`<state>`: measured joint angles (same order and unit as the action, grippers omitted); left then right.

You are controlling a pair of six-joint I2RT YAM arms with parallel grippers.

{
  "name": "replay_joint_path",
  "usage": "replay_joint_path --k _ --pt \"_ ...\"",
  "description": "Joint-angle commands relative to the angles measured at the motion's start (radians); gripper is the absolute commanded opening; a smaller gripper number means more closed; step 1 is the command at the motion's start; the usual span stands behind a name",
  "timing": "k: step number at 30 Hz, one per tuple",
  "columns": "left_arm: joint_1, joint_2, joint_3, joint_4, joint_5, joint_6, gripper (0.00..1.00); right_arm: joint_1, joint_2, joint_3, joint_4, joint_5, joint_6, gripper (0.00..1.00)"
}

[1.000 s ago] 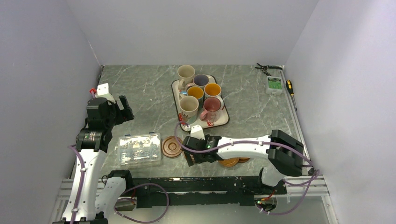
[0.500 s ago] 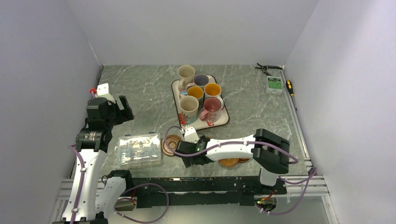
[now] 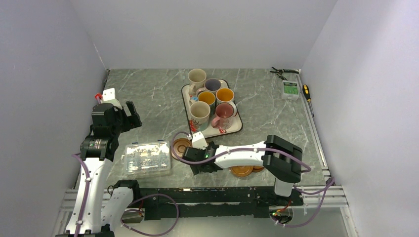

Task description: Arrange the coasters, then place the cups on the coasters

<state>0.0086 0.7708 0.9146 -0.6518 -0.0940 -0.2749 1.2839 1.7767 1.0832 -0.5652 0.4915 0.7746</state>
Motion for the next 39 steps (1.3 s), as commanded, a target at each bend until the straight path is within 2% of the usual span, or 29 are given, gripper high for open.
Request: replay_joint_path --k 1,7,11,17,24,32,39 --pt "-0.003 0.0 0.015 0.025 0.006 -0.002 0.94 -0.006 -0.06 0.031 0.023 0.004 -0.033 0.89" --pt "-0.004 -0.002 0.016 0.024 0.006 -0.004 0.94 -0.026 -0.234 -0.031 -0.023 0.01 -0.049 0.96" --pt "-0.003 -0.004 0.016 0.024 0.004 -0.004 0.94 -0.091 -0.331 -0.093 -0.029 -0.003 -0.039 0.96" --pt "-0.003 -0.005 0.013 0.026 0.002 -0.003 0.94 -0.252 -0.426 -0.233 0.115 -0.155 -0.075 0.96" --pt "-0.004 0.0 0.015 0.027 0.01 -0.004 0.94 -0.331 -0.404 -0.268 0.135 -0.155 -0.115 0.96" --pt "-0.003 0.005 0.013 0.029 0.013 -0.003 0.94 -0.353 -0.333 -0.258 0.132 -0.119 -0.161 0.86" --pt "-0.004 0.005 0.015 0.029 0.014 -0.004 0.94 -0.363 -0.295 -0.267 0.13 -0.112 -0.164 0.83"
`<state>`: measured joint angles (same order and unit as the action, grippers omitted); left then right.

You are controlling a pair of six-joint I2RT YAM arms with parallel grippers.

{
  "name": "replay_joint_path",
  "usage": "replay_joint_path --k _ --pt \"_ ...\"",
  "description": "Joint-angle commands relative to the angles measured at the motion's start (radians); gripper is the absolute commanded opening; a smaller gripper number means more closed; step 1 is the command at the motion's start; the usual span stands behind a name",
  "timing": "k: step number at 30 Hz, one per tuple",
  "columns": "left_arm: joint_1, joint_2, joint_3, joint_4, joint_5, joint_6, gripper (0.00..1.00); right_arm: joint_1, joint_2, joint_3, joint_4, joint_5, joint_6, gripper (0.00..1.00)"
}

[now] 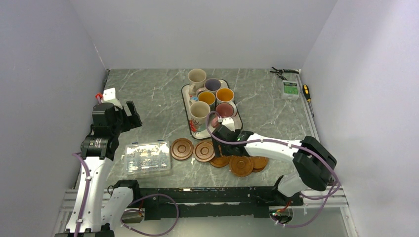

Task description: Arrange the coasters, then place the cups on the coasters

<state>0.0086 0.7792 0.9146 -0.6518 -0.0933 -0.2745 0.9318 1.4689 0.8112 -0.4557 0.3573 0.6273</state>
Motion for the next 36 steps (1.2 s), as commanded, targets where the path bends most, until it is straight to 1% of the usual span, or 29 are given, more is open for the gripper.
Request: replay_joint_path --k 1,10,16,23,29,36 --pt "-0.004 -0.002 0.015 0.03 0.014 -0.004 0.94 -0.016 0.022 0.003 0.021 0.021 -0.015 0.82" --pt "-0.003 -0.006 0.015 0.027 0.01 -0.004 0.94 -0.06 0.061 -0.001 0.007 0.028 -0.021 0.79" --pt "-0.004 -0.009 0.015 0.026 0.006 -0.005 0.94 -0.104 0.067 -0.003 -0.036 0.054 -0.003 0.76" --pt "-0.003 -0.011 0.015 0.025 0.004 -0.005 0.94 -0.182 0.011 -0.033 -0.061 0.071 0.015 0.74" --pt "-0.004 -0.014 0.013 0.024 0.003 -0.005 0.94 -0.26 -0.031 -0.065 -0.044 0.043 0.007 0.72" --pt "-0.004 -0.012 0.015 0.024 0.002 -0.005 0.94 -0.307 -0.032 -0.078 -0.023 0.025 -0.008 0.7"
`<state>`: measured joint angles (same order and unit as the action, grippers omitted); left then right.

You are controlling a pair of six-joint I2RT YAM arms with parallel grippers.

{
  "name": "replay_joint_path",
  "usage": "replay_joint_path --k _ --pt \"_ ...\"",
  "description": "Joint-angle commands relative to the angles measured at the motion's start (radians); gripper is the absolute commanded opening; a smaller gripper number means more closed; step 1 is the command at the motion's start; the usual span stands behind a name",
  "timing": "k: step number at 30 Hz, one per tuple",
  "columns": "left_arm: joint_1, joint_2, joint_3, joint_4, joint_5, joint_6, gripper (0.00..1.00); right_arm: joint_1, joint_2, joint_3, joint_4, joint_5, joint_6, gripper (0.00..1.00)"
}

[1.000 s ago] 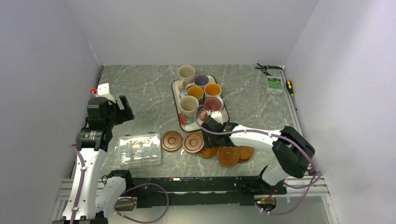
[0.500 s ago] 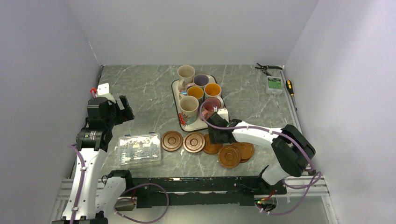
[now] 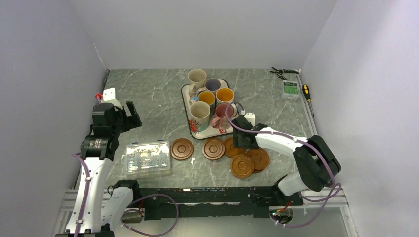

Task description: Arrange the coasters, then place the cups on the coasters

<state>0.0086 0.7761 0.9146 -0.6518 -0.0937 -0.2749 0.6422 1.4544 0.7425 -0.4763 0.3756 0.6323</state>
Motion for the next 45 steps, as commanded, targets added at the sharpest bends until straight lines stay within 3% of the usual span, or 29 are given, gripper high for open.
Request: replay_joint_path --k 1,8,13,19,28,45 --pt "-0.003 -0.008 0.015 0.024 0.001 -0.006 0.94 -0.019 -0.017 -0.005 -0.006 0.008 -0.014 0.69" --pt "-0.004 -0.003 0.015 0.024 -0.001 -0.005 0.94 -0.008 -0.111 0.036 -0.019 -0.057 -0.045 0.73" --pt "-0.004 -0.004 0.015 0.023 -0.004 -0.005 0.94 0.005 -0.171 0.041 0.045 -0.196 -0.024 0.74" --pt "-0.004 -0.003 0.015 0.025 -0.002 -0.005 0.94 0.035 -0.124 0.037 0.144 -0.304 0.019 0.75" --pt "-0.004 -0.005 0.015 0.026 0.003 -0.005 0.94 0.102 -0.001 0.083 0.163 -0.293 0.03 0.68" --pt "-0.003 0.0 0.017 0.028 0.011 -0.005 0.94 0.228 0.124 0.199 0.14 -0.233 0.035 0.63"
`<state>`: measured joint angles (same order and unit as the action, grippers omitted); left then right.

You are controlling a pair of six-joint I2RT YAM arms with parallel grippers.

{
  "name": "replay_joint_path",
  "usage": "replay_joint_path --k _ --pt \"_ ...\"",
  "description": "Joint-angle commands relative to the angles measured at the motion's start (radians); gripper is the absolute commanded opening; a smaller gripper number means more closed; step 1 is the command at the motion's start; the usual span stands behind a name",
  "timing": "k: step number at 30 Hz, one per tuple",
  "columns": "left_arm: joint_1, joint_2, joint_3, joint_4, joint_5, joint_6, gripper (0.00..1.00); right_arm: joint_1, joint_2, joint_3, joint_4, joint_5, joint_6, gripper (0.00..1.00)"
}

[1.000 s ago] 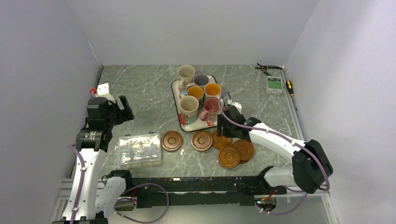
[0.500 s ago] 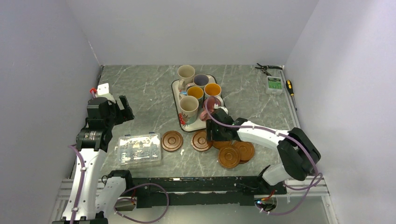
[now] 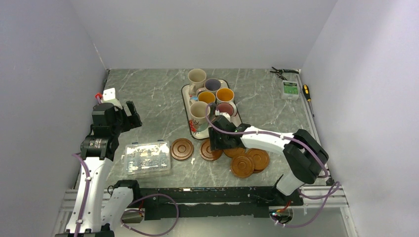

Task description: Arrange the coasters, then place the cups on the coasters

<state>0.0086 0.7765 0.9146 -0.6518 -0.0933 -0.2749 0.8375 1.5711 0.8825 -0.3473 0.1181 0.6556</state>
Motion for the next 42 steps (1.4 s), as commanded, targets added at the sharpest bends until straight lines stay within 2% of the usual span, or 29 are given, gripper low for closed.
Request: replay_joint_path --k 1,11,16,23,31,42 --pt "-0.003 -0.002 0.017 0.028 0.011 -0.005 0.94 0.041 0.012 0.065 0.009 0.025 0.014 0.63" --pt "-0.003 -0.006 0.017 0.023 0.005 -0.004 0.94 0.092 0.019 0.094 -0.032 0.049 0.032 0.63" --pt "-0.003 -0.007 0.017 0.023 0.004 -0.005 0.94 0.105 -0.023 0.062 -0.063 0.083 0.068 0.71" --pt "-0.004 -0.008 0.017 0.023 0.002 -0.007 0.94 0.036 -0.097 -0.024 -0.069 0.098 0.094 0.8" --pt "-0.004 -0.005 0.017 0.022 0.0 -0.007 0.94 -0.094 -0.13 -0.093 -0.018 0.038 0.022 0.81" --pt "-0.004 0.001 0.017 0.023 0.002 -0.005 0.94 -0.096 -0.074 -0.095 0.025 -0.048 -0.001 0.81"
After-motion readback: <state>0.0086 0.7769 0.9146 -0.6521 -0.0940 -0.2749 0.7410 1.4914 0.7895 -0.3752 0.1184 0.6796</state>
